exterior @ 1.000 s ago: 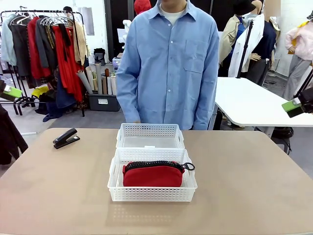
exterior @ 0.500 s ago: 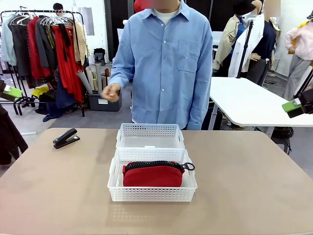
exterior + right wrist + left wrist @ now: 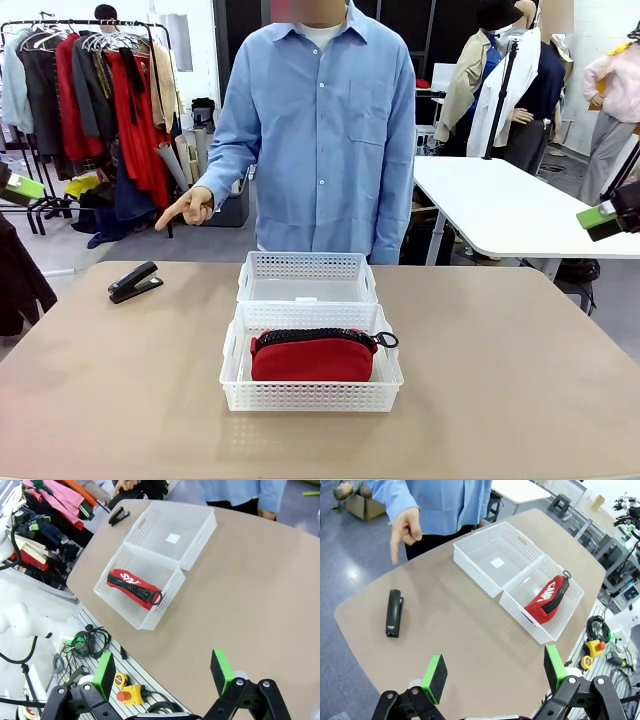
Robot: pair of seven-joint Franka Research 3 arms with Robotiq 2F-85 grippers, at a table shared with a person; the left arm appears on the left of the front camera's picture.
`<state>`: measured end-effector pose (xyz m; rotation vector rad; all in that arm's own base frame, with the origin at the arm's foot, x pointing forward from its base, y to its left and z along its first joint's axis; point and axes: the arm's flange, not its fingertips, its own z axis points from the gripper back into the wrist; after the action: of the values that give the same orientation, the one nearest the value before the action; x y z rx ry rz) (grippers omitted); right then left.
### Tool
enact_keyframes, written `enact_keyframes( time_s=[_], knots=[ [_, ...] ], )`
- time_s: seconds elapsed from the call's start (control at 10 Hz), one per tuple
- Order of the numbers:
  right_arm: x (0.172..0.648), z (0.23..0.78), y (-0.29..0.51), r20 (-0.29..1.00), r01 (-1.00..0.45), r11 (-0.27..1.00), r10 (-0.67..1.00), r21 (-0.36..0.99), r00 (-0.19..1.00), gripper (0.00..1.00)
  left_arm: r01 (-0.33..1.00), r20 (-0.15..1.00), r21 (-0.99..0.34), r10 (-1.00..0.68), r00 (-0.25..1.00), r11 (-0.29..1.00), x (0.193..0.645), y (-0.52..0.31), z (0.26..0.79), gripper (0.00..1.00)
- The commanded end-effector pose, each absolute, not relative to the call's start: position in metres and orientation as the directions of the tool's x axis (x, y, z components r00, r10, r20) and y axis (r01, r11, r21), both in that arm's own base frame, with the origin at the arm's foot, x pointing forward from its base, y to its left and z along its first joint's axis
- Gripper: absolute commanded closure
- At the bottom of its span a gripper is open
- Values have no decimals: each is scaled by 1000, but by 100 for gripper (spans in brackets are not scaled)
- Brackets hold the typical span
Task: Distribute items into two baskets.
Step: Pick up the Stapler that the person points to.
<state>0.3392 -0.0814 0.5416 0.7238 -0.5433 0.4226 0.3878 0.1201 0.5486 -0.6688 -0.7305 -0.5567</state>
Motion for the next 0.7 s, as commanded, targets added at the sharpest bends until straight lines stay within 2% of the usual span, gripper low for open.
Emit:
enact_keyframes(
  time_s=[0.0, 0.6],
  knots=[
    [340, 544, -83, 594, -537, 679, 182, 500, 784, 0, 667, 761, -360, -207, 614, 652, 388, 119, 550, 0],
    [340, 544, -83, 594, -537, 679, 182, 500, 784, 0, 667, 761, -360, -207, 614, 652, 388, 119, 550, 0]
  ],
)
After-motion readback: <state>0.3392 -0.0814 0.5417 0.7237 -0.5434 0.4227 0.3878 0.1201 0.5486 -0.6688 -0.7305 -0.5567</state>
